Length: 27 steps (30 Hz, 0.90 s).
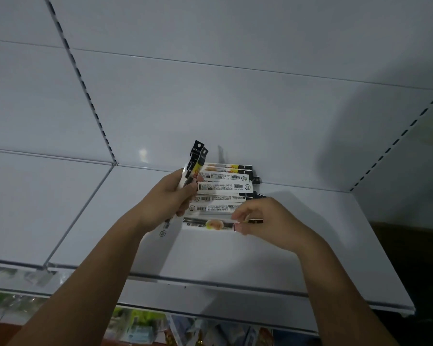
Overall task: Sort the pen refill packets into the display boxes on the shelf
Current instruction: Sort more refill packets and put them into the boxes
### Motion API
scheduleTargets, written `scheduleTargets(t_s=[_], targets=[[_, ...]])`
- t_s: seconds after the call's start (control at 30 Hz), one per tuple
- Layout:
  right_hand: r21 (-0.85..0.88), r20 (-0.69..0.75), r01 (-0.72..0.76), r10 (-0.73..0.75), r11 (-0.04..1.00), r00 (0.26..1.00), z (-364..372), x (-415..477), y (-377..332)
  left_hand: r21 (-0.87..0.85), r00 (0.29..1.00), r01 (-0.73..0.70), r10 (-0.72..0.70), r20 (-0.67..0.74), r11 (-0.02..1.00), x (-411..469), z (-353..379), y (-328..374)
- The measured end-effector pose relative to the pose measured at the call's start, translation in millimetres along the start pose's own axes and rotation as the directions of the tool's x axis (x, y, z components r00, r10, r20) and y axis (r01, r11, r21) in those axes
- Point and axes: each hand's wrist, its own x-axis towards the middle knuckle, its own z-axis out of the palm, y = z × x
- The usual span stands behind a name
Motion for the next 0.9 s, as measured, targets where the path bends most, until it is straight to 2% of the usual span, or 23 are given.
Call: scheduleTargets(t_s=[0.1,0.23,0.43,0.57,0.67,0.73,0.83,0.9], targets=[[0.069,-0.037,0.099,-0.097,0.993,0.995,-4.5,3.5,-17.4,-0.055,0.995,0.066,-0.062,0.081,0.996,2.8,2.5,2.6],[0.204,-0.201,0.206,-0.165,0.957,0.966,7.6,17.8,-36.6,0.029,0.965,0.070,-0.075,0.251,0.997,-2.4,10.9,8.2],[0.416,-0.360,0.248,-0.092,0.875,0.928,29.7,28.6,-38.8,0.089,0.974,-0.017,-0.004,0.225,0.996,-11.5,23.0,14.2],[0.419,-0.462,0.241,-0.023,0.876,0.887,43.0,32.7,-39.1,0.090,0.978,-0.019,0.000,0.208,0.996,-13.9,21.4,11.6],[0.361,-0.539,0.244,-0.013,0.900,0.842,43.0,37.2,-30.4,-0.005,0.981,-0.020,0.020,0.194,1.000,-13.0,15.8,5.7],[0.278,-0.570,0.194,-0.001,0.941,0.822,36.1,37.4,-15.9,-0.074,0.988,-0.017,0.028,0.150,0.997,-12.7,12.0,3.9],[0.050,-0.514,0.066,-0.031,0.997,0.857,25.2,32.1,9.5,-0.239,0.994,0.043,-0.019,0.105,0.970,-12.7,8.1,2.4],[-0.160,-0.433,-0.010,-0.061,0.987,0.899,23.2,28.9,19.8,-0.300,0.994,0.077,-0.049,0.100,0.951,-11.6,5.8,0.7]])
